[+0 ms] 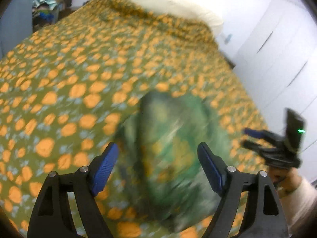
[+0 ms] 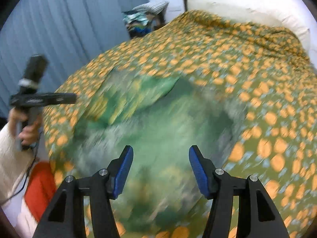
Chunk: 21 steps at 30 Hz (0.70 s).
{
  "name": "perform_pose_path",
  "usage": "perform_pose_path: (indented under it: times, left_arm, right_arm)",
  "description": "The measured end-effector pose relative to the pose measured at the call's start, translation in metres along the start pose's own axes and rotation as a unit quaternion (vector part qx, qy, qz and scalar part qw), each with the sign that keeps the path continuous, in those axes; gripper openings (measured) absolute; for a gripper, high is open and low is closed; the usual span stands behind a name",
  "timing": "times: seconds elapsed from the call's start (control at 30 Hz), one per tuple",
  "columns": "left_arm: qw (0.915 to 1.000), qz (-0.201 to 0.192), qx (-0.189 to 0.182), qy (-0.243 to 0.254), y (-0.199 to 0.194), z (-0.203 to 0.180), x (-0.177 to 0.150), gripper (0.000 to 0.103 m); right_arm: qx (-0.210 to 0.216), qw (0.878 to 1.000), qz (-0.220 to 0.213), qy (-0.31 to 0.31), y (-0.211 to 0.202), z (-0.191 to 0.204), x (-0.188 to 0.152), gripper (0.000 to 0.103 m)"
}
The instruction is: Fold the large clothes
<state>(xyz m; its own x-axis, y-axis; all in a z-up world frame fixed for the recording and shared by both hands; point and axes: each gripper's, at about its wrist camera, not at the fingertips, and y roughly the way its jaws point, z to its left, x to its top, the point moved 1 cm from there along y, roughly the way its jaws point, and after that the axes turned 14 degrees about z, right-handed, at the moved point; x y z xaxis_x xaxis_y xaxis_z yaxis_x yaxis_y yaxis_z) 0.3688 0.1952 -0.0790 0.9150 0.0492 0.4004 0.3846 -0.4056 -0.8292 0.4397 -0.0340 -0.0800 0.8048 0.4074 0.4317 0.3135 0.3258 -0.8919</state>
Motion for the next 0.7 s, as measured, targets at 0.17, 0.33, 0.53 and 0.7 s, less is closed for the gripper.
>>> perform_pose_path:
  times: [0.17,0.33,0.53,0.7]
  left_arm:
    - [0.999,0.023,0.022,-0.031,0.064,-0.005,0.014,0.083]
    - [0.9815,0.08,0.025,-0.172,0.141,0.057,0.002,0.086]
    - [0.9881,0.071,0.064,-0.121,0.141,0.048,-0.001,0.095]
    - [0.985,0.081,0.031,-0.149,0.145,0.065,-0.007,0.1]
  right_arm:
    - [0.032,0.998,0.028,0.054,0.057,-0.023,0.054,0.059]
    - [0.045,0.993,0.075,0.081,0.133,-0.029,0.048,0.06]
    - [0.041,0.996,0.047,0.069,0.142,-0.03,0.043,0.06]
    - [0.013,1.0,0.015,0.014,0.08,-0.004,0.013,0.059]
